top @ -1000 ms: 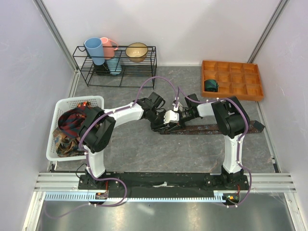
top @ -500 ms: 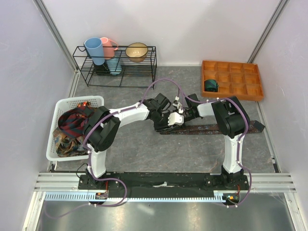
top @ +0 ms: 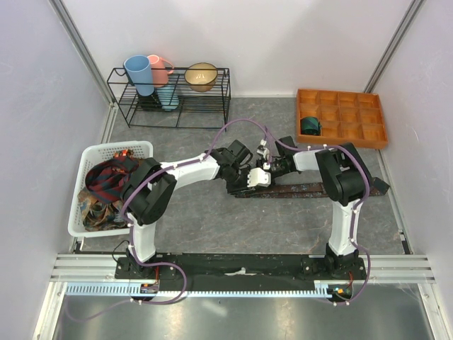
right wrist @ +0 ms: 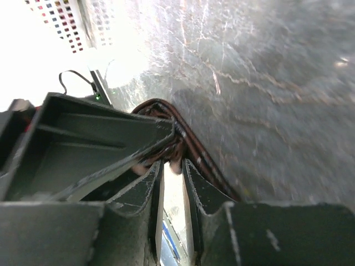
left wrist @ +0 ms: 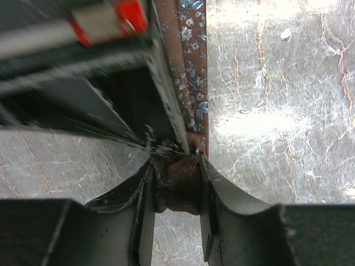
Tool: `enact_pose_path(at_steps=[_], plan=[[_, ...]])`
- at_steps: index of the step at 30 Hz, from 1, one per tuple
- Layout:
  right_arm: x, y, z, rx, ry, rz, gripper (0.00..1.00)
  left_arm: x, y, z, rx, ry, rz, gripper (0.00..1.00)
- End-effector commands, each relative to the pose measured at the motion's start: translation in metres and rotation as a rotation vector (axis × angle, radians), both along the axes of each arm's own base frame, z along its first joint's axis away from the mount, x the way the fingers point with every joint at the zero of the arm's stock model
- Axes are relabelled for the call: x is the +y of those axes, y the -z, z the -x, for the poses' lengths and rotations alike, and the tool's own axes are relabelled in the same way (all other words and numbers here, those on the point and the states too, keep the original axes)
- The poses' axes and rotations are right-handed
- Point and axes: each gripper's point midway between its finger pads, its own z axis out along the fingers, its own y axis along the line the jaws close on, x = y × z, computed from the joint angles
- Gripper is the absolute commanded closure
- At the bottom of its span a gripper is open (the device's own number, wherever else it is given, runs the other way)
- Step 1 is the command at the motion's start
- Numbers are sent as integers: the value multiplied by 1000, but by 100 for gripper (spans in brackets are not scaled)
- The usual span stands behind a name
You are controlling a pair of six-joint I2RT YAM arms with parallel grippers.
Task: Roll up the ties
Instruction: Roll the tie at the center of the board.
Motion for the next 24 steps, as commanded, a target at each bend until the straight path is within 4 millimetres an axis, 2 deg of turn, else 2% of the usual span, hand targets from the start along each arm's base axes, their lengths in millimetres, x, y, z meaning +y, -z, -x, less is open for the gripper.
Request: enact_pose_path(at_steps=[1, 3, 7, 13, 17, 20, 21, 24], plan=[[-5, -35, -14, -101, 17, -47, 75, 43, 42, 21, 79, 12, -178, 79], [-4, -44, -12, -101, 10, -72, 74, 41, 41, 19, 78, 13, -172, 79], [-1, -51, -10, -84, 12, -101, 67, 37, 40, 18, 85, 16, -164, 79], [9, -46, -3, -73, -7, -102, 64, 33, 41, 16, 91, 17, -159, 79], [14, -31, -5, -69, -1, -75, 59, 31, 41, 17, 101, 21, -155, 79], [19, -28, -12, -91, 43, -111, 60, 29, 40, 16, 103, 23, -148, 79], [20, -28, -12, -57, 63, -114, 64, 30, 40, 17, 106, 23, -149, 79], [21, -28, -10, -50, 84, -140, 67, 30, 40, 17, 109, 19, -148, 79]])
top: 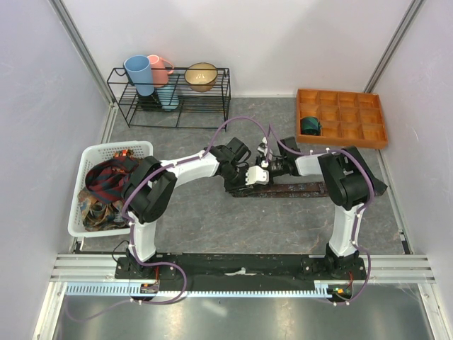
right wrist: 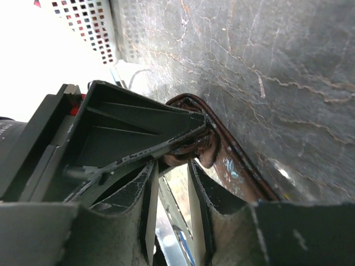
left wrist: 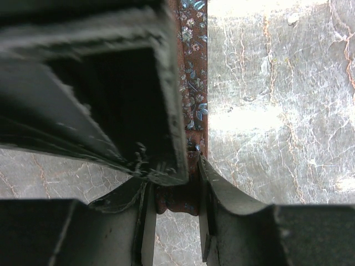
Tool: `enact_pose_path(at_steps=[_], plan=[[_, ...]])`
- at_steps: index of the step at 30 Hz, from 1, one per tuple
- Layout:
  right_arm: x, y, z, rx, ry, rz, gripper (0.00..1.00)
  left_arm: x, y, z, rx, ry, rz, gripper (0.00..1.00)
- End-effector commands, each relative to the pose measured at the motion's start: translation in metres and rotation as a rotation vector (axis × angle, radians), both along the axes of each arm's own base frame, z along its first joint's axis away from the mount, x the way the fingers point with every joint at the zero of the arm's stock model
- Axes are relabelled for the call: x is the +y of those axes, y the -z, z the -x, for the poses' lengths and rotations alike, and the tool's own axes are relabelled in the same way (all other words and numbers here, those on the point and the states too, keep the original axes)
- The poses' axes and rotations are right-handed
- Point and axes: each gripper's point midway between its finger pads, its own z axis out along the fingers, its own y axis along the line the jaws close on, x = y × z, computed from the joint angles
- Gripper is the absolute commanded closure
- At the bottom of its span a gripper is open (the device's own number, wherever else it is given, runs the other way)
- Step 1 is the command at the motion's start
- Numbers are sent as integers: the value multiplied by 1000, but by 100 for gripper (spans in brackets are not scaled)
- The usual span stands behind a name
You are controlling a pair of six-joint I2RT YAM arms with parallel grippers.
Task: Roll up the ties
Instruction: Roll the tie at the center of the board.
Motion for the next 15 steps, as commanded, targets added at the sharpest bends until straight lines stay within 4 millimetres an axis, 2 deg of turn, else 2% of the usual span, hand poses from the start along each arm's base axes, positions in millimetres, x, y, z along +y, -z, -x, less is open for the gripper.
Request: enact_pose_path(at_steps=[1, 7, 11, 14, 15], plan=[[13, -4, -7, -35, 34, -68, 67, 23, 39, 19, 76, 30, -126, 79], [15, -7, -6, -49, 69, -101, 62, 23, 39, 19, 79, 31, -124, 79], [19, -1, -7, -55, 68, -76, 60, 24, 39, 19, 79, 35, -127, 79], [15, 12, -7, -59, 54, -15, 69, 26, 40, 21, 80, 40, -133, 78], [13, 17, -7, -63, 49, 8, 76, 26, 41, 21, 81, 40, -134, 78]])
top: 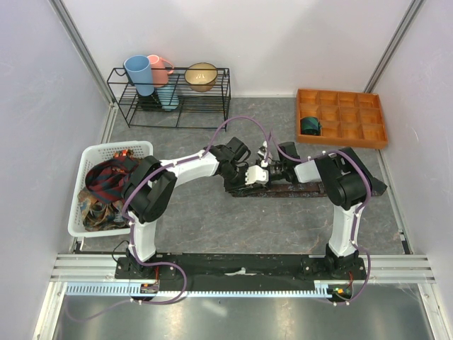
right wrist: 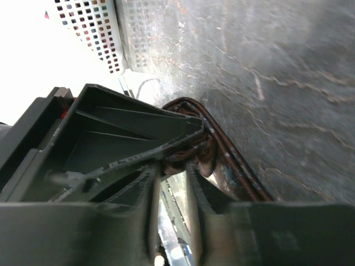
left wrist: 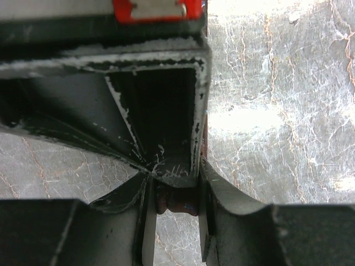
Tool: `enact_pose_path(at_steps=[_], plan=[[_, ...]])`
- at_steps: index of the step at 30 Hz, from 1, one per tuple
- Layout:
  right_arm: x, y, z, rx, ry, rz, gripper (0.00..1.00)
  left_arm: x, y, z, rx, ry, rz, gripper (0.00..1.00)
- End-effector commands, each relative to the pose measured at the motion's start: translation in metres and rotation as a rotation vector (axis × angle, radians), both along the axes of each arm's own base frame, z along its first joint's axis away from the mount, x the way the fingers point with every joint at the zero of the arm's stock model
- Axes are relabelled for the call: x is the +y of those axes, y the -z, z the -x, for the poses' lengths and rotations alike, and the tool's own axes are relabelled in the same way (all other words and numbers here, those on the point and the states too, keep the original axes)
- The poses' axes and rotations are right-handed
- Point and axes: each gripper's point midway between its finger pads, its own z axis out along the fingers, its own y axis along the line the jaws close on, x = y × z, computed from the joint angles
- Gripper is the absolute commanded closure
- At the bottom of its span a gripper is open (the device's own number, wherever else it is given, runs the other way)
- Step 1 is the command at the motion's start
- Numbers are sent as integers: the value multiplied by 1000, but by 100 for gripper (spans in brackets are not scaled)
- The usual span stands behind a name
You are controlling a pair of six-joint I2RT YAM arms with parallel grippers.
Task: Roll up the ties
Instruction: Roll the tie at the center of the board.
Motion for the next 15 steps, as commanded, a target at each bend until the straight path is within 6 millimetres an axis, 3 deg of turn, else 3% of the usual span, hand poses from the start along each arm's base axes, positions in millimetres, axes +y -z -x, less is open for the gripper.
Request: enact_pose_path(at_steps=[1, 2, 5, 15], plan=[[3, 13, -11, -83, -18, 75, 80, 25, 40, 21, 73, 44, -132, 78], [0, 17, -8, -76, -31, 98, 88, 26, 41, 22, 74, 47, -134, 78], [-7, 26, -6, -48, -20, 134, 100, 26, 40, 21, 72, 49, -131, 74], [-34, 50, -10, 18, 40, 218, 100, 18, 26, 13, 67, 48, -69, 55]])
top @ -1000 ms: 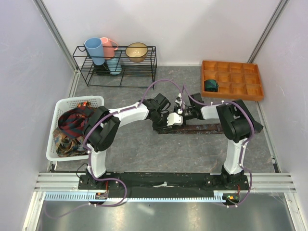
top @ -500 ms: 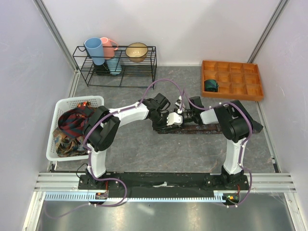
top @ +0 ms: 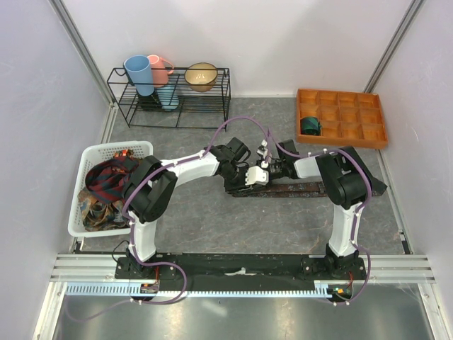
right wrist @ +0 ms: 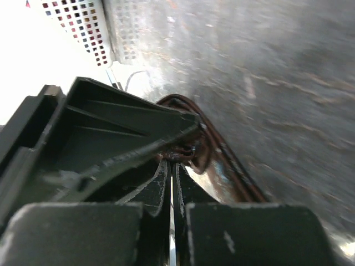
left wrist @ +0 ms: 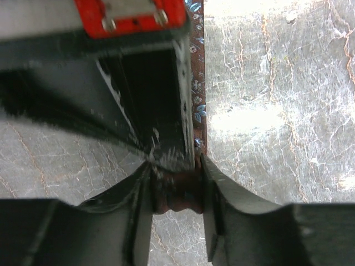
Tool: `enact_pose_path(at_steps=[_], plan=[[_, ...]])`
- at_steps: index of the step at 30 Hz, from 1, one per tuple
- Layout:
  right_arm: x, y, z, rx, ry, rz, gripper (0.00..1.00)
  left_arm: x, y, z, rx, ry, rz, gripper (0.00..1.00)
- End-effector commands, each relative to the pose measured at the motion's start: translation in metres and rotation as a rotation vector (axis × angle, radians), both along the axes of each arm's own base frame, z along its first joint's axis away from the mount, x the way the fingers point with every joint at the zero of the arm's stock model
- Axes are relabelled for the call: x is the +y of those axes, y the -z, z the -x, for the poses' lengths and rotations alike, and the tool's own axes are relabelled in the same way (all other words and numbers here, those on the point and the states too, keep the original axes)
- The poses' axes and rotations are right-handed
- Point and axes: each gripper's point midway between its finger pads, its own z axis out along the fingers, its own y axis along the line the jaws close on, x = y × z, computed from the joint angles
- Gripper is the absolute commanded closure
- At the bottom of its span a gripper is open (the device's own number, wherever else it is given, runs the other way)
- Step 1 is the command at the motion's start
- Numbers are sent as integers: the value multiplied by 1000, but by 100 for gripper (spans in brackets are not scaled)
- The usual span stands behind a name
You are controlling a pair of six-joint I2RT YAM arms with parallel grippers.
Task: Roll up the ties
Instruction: Roll the tie at the center of the board.
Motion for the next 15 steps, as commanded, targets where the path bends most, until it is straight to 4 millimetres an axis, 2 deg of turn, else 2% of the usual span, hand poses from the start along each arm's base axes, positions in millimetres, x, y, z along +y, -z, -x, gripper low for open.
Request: enact_pose_path(at_steps=[1, 6, 15], plan=[[-28, 45, -8, 31, 86, 165, 100, 16, 23, 14, 73, 32, -65, 53], [-31, 48, -7, 39, 90, 181, 100, 6, 12, 10, 56, 20, -5, 45], [-43, 57, -3, 58, 90, 227, 100, -10, -7, -7, 7, -39, 106, 37]])
